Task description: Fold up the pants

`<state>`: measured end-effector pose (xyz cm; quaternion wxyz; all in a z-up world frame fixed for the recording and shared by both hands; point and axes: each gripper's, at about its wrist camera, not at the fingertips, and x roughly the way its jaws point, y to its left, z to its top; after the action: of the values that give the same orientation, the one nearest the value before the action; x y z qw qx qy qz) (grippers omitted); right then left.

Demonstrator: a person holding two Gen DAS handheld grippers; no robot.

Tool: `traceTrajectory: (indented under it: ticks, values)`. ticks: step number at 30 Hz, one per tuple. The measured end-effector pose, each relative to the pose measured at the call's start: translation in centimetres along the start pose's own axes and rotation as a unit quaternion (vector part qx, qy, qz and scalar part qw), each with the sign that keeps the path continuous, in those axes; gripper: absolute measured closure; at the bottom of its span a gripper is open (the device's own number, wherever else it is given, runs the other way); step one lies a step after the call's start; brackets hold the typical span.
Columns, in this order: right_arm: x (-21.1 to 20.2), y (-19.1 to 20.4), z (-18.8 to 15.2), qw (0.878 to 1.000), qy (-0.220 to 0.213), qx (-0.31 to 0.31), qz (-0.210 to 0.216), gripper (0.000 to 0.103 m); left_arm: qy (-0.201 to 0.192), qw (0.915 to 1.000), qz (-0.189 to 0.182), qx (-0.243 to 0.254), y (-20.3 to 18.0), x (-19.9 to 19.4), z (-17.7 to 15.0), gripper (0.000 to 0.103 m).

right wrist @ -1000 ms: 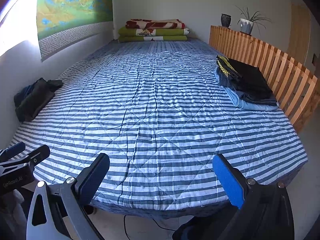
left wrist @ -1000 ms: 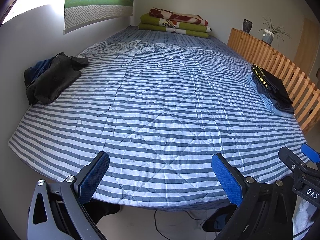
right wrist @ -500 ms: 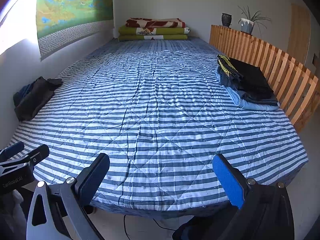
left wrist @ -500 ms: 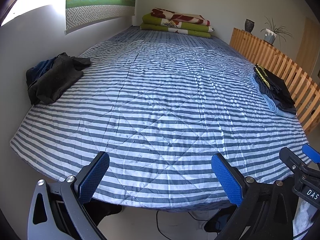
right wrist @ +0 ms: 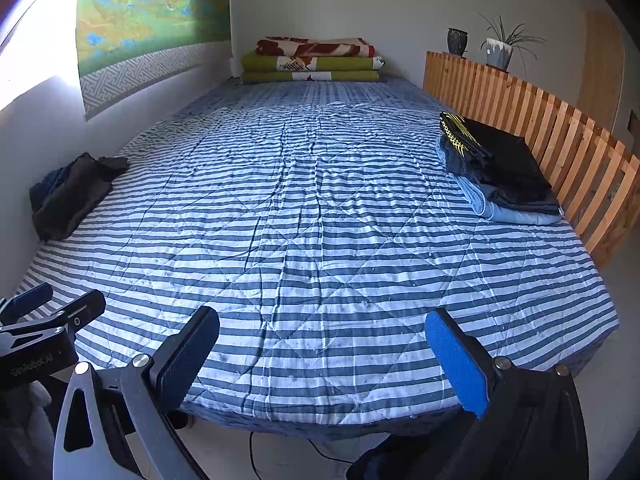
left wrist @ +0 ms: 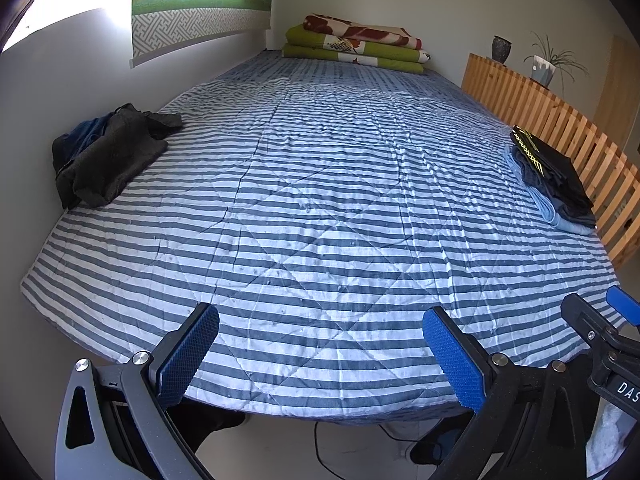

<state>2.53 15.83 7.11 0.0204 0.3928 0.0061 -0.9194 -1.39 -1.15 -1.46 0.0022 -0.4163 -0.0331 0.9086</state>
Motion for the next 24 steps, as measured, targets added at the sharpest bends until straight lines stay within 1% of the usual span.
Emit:
traceTrajectory:
  ticks: [24]
  values:
    - [0.18,0.28,0.23,1.000,0.004,0.001,0.006,0.002,0.002,1.0000,-0.001,0.005,-0.34,0.18,-0.06,0.000]
